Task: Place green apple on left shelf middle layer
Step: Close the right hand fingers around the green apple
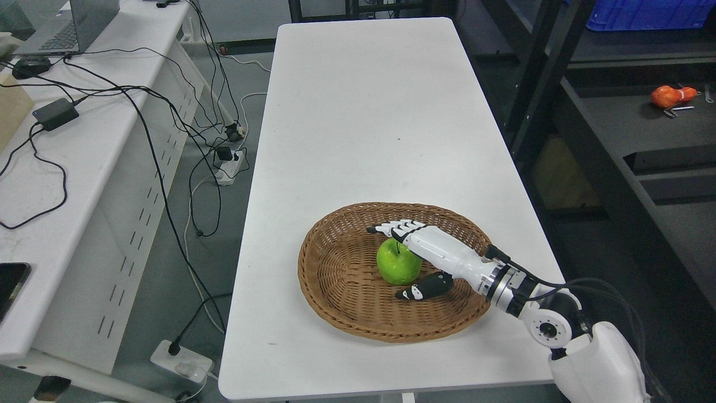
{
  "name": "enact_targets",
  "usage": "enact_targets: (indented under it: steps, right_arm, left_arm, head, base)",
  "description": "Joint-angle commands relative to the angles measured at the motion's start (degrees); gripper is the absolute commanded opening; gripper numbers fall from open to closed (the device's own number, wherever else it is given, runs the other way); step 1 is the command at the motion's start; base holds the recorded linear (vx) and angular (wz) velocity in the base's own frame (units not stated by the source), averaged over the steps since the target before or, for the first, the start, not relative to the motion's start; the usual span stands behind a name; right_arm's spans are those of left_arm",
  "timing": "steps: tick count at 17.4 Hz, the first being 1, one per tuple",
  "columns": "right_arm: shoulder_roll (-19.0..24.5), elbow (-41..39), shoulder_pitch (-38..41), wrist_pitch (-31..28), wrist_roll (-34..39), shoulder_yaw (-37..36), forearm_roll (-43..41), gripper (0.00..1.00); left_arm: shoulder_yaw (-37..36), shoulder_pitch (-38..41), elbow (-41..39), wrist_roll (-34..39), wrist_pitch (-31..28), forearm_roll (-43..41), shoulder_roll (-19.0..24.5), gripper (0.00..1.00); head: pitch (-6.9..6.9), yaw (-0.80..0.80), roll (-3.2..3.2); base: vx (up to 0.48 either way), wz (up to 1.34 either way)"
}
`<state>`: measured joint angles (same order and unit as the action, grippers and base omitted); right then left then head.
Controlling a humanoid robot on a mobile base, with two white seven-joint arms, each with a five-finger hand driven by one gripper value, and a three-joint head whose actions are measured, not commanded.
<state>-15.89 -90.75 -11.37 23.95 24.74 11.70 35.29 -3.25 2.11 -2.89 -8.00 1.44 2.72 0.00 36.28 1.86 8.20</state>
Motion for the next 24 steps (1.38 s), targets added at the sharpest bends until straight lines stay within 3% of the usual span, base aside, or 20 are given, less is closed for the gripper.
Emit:
enact_targets:
  steps: [1,7,9,11,15,17,22,24]
  right_arm:
    - [0.3,4.2,-0.9,-0.7,-0.9,1.3,0.4,0.91]
    - [0.2,4.4,-0.6,-0.6,-1.2,0.9,1.0,0.77]
    - [0.2,4.4,0.0,-0.3,-1.2,0.9,1.1,0.64]
    - [0.3,4.4,0.6,-0.3,-1.1,0.9,0.9,0.59]
    - [0.5,4.3,0.6,-0.2,-1.2,-3.0,0.5,0.37]
    - [0.2,4.0,1.0,0.3,-1.1,-6.4,0.1,0.04]
    - [1.1,-0.3,2.4,2.0,-1.9,-14.3,-4.5,0.0]
    - [6.0,-0.8,3.2,2.9,-9.2,-20.2,-9.4,0.0]
  left_arm:
    - [0.0,0.0,0.0,0.0,0.0,0.0,1.0,1.0]
    - [0.0,0.0,0.0,0.0,0.0,0.0,1.0,1.0]
    - [0.0,0.0,0.0,0.1,0.0,0.0,1.0,1.0]
    - [0.0,0.0,0.0,0.0,0.1,0.0,1.0,1.0]
    - [0.0,0.0,0.0,0.0,0.0,0.0,1.0,1.0]
    - [0.0,0.0,0.0,0.0,0.0,0.0,1.0,1.0]
    - [0.0,0.0,0.1,0.0,0.0,0.0,1.0,1.0]
    - [0.0,0.0,0.0,0.0,0.0,0.0,1.0,1.0]
  head:
    - [0.0,0.0,0.0]
    - [0.0,0.0,0.0]
    - [0.0,0.0,0.0]
    - [0.0,0.0,0.0]
    - [0.0,0.0,0.0]
    - [0.0,0.0,0.0]
    - [0.0,0.0,0.0]
    - [0.0,0.0,0.0]
  base:
    - [0.0,0.0]
    - [0.0,0.0]
    - [0.0,0.0]
    - [0.0,0.0]
    - [0.0,0.0]
    - [0.0,0.0]
    - [0.0,0.0]
    - [0.0,0.0]
